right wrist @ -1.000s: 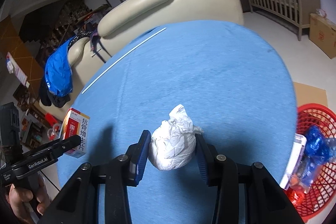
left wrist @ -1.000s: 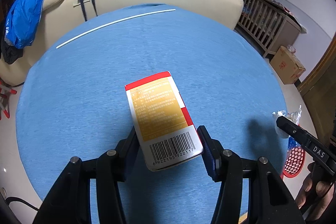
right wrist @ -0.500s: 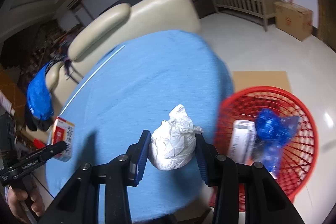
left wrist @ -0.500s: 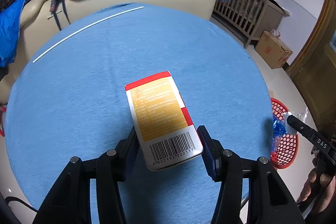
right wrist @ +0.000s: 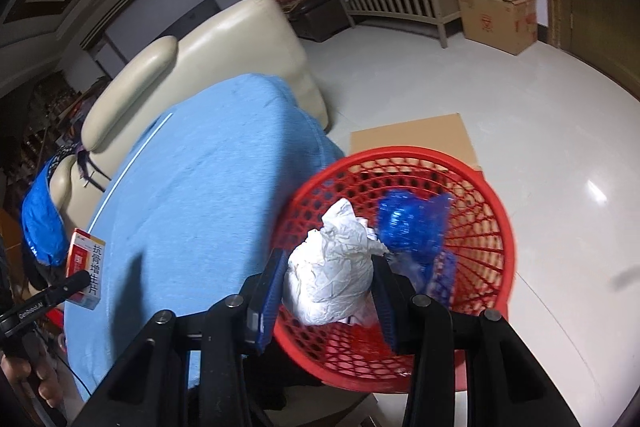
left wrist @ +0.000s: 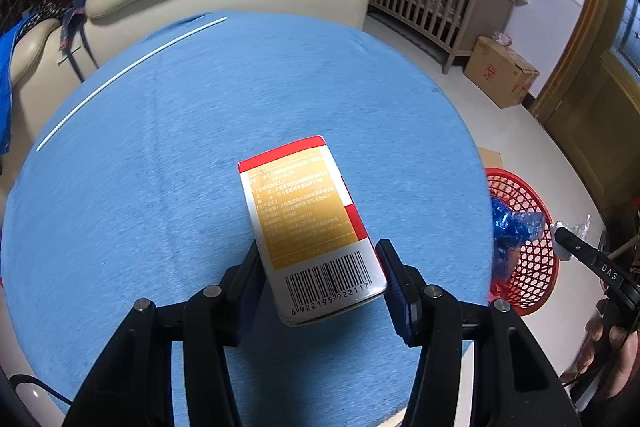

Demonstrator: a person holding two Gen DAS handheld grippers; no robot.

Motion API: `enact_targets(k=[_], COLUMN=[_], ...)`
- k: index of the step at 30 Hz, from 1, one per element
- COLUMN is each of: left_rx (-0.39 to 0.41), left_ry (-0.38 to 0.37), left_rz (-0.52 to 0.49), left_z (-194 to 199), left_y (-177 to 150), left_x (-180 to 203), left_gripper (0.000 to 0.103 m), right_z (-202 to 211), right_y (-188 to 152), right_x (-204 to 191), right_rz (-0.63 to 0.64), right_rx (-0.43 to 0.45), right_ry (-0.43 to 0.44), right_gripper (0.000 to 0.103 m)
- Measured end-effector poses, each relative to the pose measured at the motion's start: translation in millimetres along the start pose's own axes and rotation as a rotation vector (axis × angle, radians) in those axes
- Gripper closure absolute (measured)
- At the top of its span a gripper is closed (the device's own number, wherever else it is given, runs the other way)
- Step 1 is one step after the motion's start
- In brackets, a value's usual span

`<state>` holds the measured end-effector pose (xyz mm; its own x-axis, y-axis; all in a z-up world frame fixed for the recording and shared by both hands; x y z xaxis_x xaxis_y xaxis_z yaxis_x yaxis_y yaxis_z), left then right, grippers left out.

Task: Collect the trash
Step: 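Carry the white tissue in the right tool over the red wastebasket, then open the right tool to drop the tissue into the wastebasket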

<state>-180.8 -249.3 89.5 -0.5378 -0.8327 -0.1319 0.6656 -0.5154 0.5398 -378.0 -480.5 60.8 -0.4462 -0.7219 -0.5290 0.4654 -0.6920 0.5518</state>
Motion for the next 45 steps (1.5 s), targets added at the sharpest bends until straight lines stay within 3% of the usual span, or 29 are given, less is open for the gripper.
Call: enact_targets(k=[24, 45], left_rx=[0.037, 0.043], left_ry=[-0.051, -0.055], left_rz=[-0.171, -0.204], left_z=[5.9, 8.1], left_y=[18.5, 23.0], left_x=[96.5, 119.7], left_gripper=[0.047, 0.047], right_z=[25.6, 24.6], right_y=[-0.2, 1.5], right_x=[42.6, 46.0], right_rz=[-0.049, -0.039], right_rx=[0.018, 0.000], right_ry=[-0.029, -0.030], right_gripper=[0.059, 0.059])
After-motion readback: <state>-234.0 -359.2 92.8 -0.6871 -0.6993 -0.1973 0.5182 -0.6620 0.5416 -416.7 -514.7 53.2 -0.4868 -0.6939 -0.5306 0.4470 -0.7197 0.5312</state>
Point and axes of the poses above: each gripper's, at about its wrist camera, not at the fingertips, and z roughly against the way its jaws point, x to its right, y to its top, the point moved 1 cm from there along -z, roughly the way its jaws point, and after that the axes turned 13 degrees about y, right-handed, at the moved point
